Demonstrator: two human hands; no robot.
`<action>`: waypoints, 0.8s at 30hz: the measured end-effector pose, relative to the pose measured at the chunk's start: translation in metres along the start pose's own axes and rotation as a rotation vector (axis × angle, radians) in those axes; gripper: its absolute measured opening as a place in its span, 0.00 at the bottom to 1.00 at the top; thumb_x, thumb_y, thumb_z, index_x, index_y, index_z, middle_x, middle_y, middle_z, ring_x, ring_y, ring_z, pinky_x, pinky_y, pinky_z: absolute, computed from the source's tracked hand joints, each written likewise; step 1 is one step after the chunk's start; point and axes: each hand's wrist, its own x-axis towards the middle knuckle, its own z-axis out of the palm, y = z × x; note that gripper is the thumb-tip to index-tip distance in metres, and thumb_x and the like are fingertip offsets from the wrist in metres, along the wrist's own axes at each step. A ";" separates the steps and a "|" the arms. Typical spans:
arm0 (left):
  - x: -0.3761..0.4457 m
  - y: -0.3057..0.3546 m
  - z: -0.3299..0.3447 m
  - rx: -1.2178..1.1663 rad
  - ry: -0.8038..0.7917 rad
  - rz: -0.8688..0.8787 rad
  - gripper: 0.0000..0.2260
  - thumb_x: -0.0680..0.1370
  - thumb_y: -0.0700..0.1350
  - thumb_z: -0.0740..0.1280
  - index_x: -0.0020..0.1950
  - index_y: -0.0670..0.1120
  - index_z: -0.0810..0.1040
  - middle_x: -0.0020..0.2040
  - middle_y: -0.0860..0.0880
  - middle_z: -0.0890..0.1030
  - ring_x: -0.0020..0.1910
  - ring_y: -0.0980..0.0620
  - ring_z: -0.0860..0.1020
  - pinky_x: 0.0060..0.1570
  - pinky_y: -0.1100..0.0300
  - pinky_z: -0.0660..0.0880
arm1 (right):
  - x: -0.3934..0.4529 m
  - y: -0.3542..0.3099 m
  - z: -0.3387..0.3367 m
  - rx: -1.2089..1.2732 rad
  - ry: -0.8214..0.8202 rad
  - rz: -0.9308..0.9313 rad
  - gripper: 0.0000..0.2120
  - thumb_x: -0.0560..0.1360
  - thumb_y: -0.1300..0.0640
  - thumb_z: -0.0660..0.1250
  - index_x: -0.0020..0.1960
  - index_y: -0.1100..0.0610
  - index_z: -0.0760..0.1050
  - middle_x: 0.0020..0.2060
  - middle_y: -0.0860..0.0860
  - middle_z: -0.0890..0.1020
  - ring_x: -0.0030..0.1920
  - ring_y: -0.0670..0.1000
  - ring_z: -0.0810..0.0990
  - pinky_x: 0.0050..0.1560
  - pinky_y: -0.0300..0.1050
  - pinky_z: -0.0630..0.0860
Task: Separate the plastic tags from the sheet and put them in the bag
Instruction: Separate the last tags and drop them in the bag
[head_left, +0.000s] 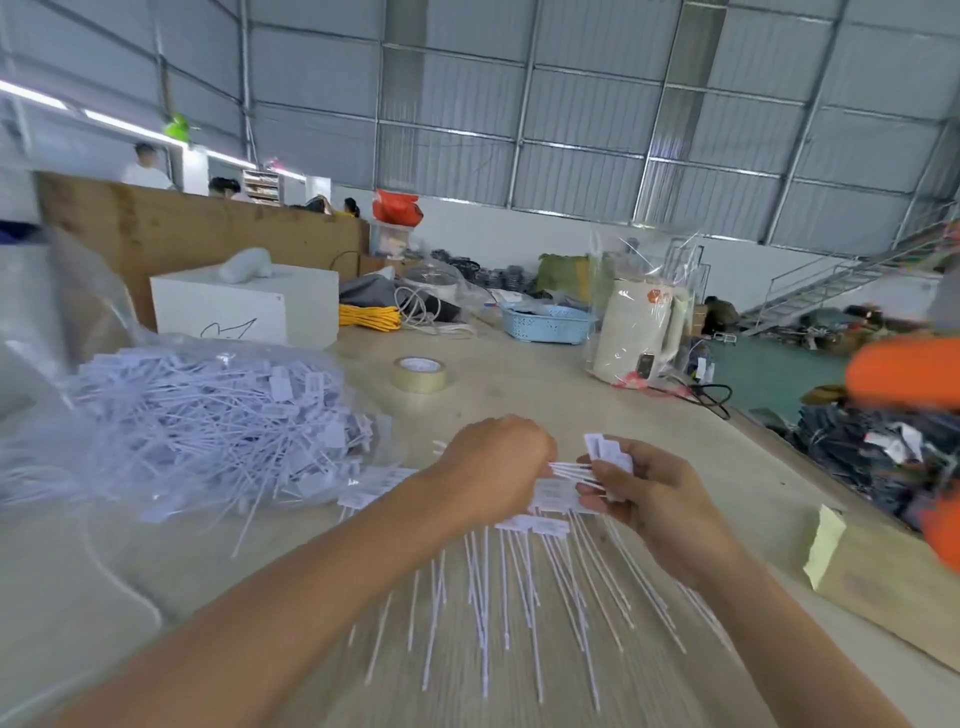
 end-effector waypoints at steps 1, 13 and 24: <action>-0.011 -0.005 -0.004 0.053 -0.012 0.007 0.10 0.76 0.37 0.63 0.54 0.46 0.79 0.50 0.45 0.78 0.49 0.44 0.77 0.41 0.57 0.69 | -0.002 -0.003 0.008 0.021 -0.039 0.009 0.09 0.75 0.68 0.65 0.54 0.63 0.76 0.42 0.57 0.84 0.40 0.52 0.84 0.38 0.38 0.80; -0.146 -0.130 -0.039 0.103 0.095 -0.341 0.07 0.79 0.41 0.59 0.43 0.45 0.75 0.45 0.48 0.80 0.48 0.48 0.77 0.47 0.56 0.72 | 0.027 -0.021 0.163 -0.690 -0.197 -0.487 0.16 0.74 0.54 0.69 0.61 0.48 0.74 0.56 0.50 0.73 0.52 0.47 0.75 0.55 0.38 0.71; -0.125 -0.174 -0.014 0.055 0.065 -0.561 0.10 0.80 0.39 0.57 0.43 0.39 0.75 0.43 0.42 0.78 0.44 0.45 0.76 0.45 0.57 0.71 | 0.066 -0.003 0.223 -1.479 -0.302 -0.307 0.35 0.74 0.61 0.68 0.74 0.60 0.52 0.72 0.52 0.55 0.62 0.58 0.71 0.51 0.52 0.71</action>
